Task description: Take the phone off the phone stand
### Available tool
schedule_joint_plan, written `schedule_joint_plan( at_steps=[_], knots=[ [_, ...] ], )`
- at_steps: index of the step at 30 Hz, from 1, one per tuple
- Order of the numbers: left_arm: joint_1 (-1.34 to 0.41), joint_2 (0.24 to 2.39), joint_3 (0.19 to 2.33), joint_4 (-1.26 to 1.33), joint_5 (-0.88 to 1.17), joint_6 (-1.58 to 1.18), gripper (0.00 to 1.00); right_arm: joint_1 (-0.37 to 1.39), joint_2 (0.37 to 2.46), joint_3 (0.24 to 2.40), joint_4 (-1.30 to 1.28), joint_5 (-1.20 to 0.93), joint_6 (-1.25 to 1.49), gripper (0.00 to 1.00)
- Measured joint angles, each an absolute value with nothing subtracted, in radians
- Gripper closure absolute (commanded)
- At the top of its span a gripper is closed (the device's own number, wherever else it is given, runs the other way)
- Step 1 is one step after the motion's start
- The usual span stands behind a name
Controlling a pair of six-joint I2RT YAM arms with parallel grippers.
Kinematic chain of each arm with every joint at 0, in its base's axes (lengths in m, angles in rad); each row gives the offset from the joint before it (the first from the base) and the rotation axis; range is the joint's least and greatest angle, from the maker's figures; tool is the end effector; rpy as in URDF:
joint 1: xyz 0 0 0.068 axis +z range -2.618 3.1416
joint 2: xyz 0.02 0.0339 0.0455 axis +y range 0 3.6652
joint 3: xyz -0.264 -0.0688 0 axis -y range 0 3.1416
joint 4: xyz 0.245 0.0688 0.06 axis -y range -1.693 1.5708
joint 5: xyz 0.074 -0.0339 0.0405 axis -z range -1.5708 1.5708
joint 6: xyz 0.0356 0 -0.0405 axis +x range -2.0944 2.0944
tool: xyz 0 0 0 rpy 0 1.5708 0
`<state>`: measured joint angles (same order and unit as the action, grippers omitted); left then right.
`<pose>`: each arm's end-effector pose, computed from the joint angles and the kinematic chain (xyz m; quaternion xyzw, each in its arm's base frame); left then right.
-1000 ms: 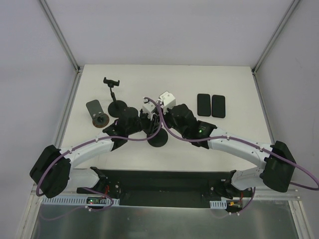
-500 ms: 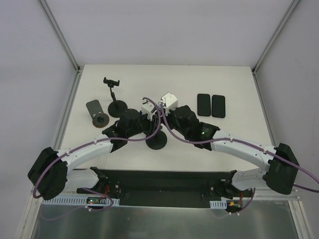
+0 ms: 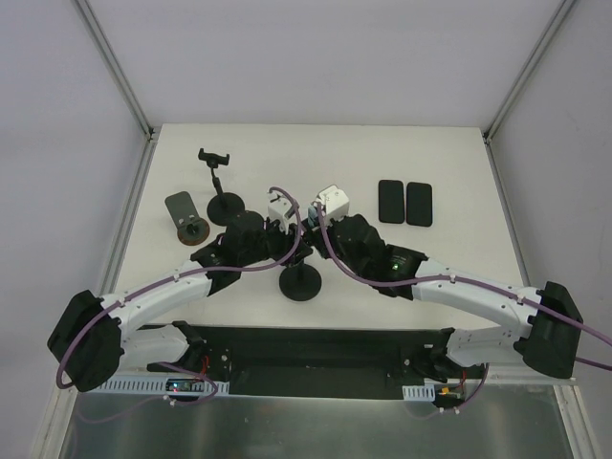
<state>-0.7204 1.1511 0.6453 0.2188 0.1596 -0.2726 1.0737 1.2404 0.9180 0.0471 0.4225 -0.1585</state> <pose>0.1920 -0.1761 0.2575 0.2238 0.7679 -0.3404 0.4943 0.1503 0.2464 0.3136 -0.3473 0.7095 0.1106 0.6032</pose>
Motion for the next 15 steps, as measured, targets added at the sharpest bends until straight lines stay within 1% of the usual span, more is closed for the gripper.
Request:
schedule_joint_plan(
  at_steps=[9,15],
  knots=[
    [-0.72,1.036,0.574,0.239,0.139,-0.289,1.0,1.111,1.26,0.976,-0.02,0.506,-0.032,0.99],
    [-0.788,0.984,0.522,0.286,-0.002,-0.297,1.0,1.115,1.294,1.032,-0.087,0.545,0.02,0.99]
  ],
)
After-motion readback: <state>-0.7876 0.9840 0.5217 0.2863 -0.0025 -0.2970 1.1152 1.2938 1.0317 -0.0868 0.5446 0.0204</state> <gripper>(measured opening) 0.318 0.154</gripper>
